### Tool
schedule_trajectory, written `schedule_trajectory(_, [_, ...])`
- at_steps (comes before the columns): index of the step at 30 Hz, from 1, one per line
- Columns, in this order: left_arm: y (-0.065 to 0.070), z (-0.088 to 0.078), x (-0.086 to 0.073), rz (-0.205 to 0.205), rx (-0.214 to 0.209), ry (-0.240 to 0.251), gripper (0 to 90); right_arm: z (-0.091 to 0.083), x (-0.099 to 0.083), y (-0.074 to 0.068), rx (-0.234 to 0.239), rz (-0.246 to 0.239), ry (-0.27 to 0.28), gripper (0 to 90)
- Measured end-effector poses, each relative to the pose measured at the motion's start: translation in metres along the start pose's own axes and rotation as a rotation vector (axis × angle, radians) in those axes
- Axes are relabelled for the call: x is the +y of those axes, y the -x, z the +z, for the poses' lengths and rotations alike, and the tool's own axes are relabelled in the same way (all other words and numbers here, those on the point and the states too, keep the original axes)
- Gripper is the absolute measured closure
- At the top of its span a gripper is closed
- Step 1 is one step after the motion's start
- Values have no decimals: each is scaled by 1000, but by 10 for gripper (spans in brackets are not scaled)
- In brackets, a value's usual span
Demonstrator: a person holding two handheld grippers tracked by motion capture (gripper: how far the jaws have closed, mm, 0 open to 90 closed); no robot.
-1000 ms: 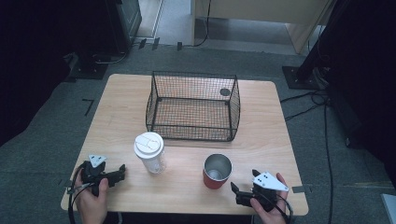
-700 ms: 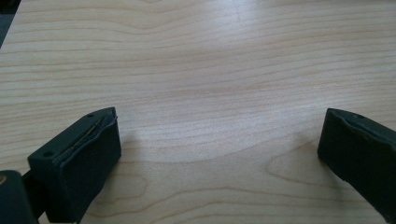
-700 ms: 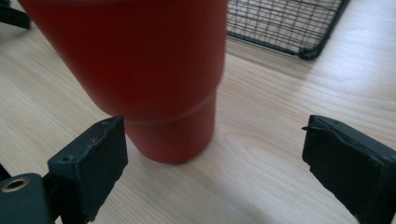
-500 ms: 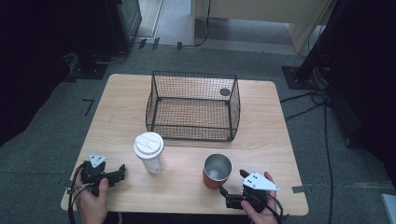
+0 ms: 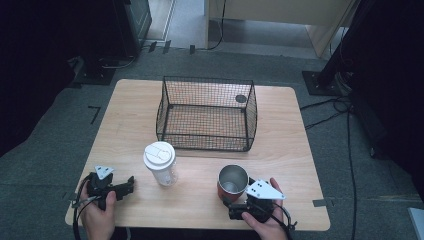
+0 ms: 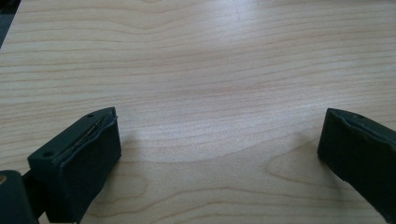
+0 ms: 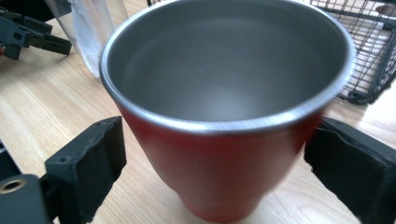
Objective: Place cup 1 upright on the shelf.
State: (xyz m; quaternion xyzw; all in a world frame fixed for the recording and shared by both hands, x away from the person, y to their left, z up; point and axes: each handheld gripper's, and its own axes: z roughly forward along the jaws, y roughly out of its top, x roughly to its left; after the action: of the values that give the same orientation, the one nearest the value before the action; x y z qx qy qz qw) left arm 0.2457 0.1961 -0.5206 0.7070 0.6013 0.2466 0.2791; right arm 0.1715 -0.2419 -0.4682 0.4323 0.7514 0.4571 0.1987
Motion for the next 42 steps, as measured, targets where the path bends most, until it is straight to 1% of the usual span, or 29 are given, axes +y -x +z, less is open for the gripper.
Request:
schedule_trajectory(5, [0, 0, 0, 0, 0, 0, 0, 6, 4, -1, -16, 12, 5, 47])
schedule_trajectory(8, [0, 0, 0, 0, 0, 0, 0, 12, 7, -3, -34, 12, 3, 47])
schedule_trajectory(11, [0, 0, 0, 0, 0, 0, 0, 17, 10, -4, -41, 11, 9, 48])
schedule_trajectory(14, [0, 0, 0, -1, 0, 1, 0, 20, 12, -7, -64, 11, 41, 63])
schedule_trajectory(17, [0, 0, 0, -1, 0, 0, 0, 22, 13, -10, -62, -6, 44, 68])
schedule_trajectory(21, [0, 0, 0, 0, 0, 1, 0, 22, 14, -14, -71, -14, 52, 71])
schedule_trajectory(23, [0, 0, 0, 0, 0, 0, 0, 20, 14, -15, -74, -21, 68, 72])
schedule_trajectory(24, [0, 0, 0, 0, 0, 0, 0, 18, 16, -14, -71, -17, 84, 72])
schedule_trajectory(25, [0, 0, 0, 0, 0, 0, 0, 18, 16, -14, -71, -17, 84, 72])
schedule_trajectory(29, [0, 0, 0, 0, 0, 1, 0, 14, 22, -14, -66, -11, 117, 73])
schedule_trajectory(33, [0, 0, 0, 0, 0, 0, 0, 12, 28, -17, -61, -25, 150, 73])
schedule_trajectory(34, [0, 0, 0, 0, 0, 0, 0, 12, 32, -19, -69, -28, 170, 73])
schedule_trajectory(35, [0, 0, 0, 0, 0, 0, 0, 12, 32, -19, -69, -28, 170, 73])
schedule_trajectory(37, [0, 0, 0, 0, 0, 1, 0, 12, 34, -20, -75, -27, 203, 73])
schedule_trajectory(38, [0, 0, 0, 0, 0, 0, 0, 12, 36, -20, -77, -28, 248, 73])
schedule_trajectory(39, [0, 0, 0, 0, 0, 0, 0, 12, 36, -20, -77, -28, 248, 73])
schedule_trajectory(42, [0, 0, 0, 0, 0, 0, 0, 13, 38, -20, -82, -32, 317, 73])
